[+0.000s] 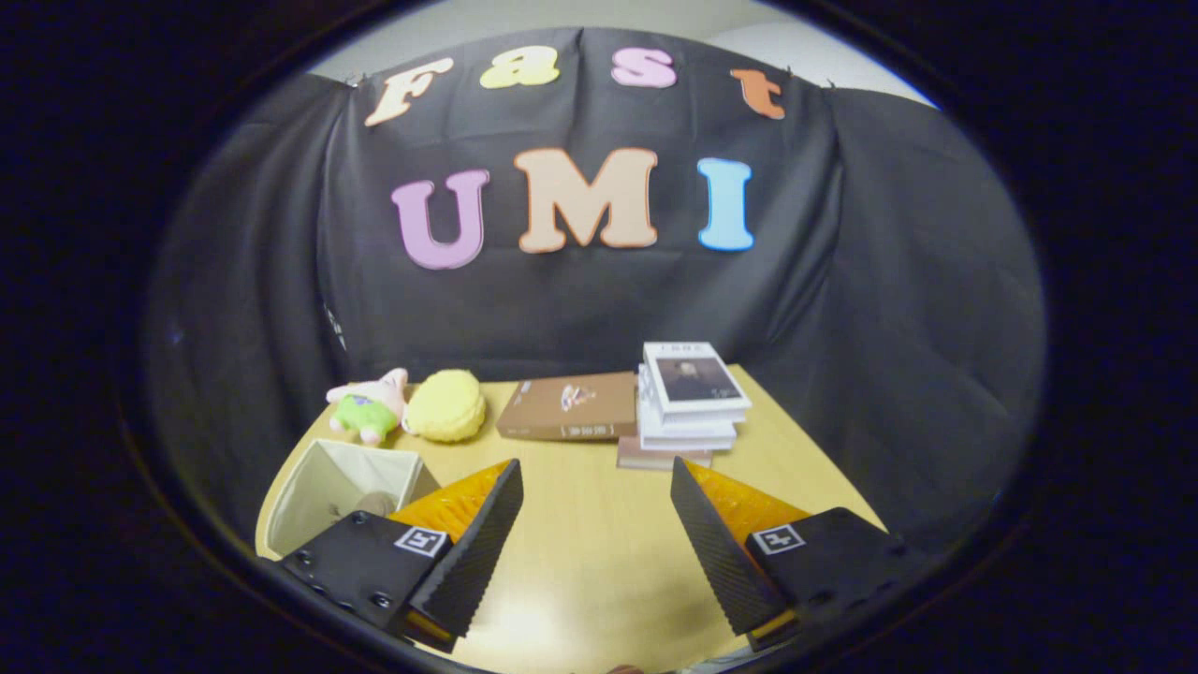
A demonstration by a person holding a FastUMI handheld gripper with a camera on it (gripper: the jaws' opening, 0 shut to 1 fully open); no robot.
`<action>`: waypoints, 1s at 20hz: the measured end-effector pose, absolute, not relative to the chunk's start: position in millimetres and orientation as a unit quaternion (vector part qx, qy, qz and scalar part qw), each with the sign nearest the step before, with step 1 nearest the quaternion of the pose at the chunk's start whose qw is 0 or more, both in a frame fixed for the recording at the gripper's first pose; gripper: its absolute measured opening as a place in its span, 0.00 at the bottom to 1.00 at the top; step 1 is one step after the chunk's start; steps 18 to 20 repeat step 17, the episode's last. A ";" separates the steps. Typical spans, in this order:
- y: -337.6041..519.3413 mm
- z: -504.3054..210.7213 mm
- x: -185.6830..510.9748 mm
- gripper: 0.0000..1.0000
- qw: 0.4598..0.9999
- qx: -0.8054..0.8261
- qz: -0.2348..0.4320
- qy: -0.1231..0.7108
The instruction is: Open the storage box then place both shoes into the box .Put the left shoe in first, then the right shoe, with the right side of both shoes facing outward in a uniform manner.
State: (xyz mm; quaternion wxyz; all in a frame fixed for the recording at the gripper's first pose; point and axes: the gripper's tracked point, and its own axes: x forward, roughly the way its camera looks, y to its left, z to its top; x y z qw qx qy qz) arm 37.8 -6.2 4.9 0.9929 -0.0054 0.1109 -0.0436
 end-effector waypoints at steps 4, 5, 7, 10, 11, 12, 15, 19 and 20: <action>-5.5 24.0 38.4 1.00 0.999 -0.020 -0.014 0.030; -5.8 26.4 36.1 1.00 1.000 -0.020 -0.010 0.013; -0.4 26.8 32.2 1.00 1.000 -0.002 0.007 -0.010; -6.6 23.4 24.5 1.00 0.999 0.020 0.017 -0.029; -9.4 23.0 21.0 1.00 0.999 0.022 0.019 -0.035; -12.3 20.2 17.7 1.00 0.999 0.023 0.020 -0.036; -19.7 18.5 8.6 1.00 0.999 0.020 0.023 -0.043; -30.7 24.4 0.6 1.00 0.998 0.010 0.010 -0.058; -30.7 24.4 0.6 1.00 0.998 0.010 0.010 -0.058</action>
